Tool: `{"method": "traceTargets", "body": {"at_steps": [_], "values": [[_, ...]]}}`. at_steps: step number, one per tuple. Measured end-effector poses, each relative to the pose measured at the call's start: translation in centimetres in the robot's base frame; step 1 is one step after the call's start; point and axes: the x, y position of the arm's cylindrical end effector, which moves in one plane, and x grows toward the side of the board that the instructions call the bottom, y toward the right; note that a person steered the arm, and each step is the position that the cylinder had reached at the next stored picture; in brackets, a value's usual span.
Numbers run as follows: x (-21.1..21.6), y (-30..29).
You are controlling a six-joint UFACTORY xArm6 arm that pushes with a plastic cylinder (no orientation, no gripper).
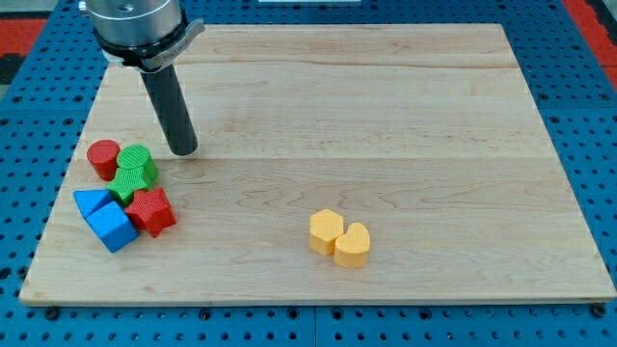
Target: Move your arm towards the bottom left
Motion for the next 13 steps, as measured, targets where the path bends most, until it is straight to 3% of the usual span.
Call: {"method": "traceTargets", "body": {"at_steps": [3, 5, 7, 8, 10, 11, 13], "values": [[-0.1, -1.1], [-3.3, 3.0], [-3.0, 3.0], [-2.4, 8.6], [6.9, 12.0], [14.6, 12.0], [16.6, 8.5]]}}
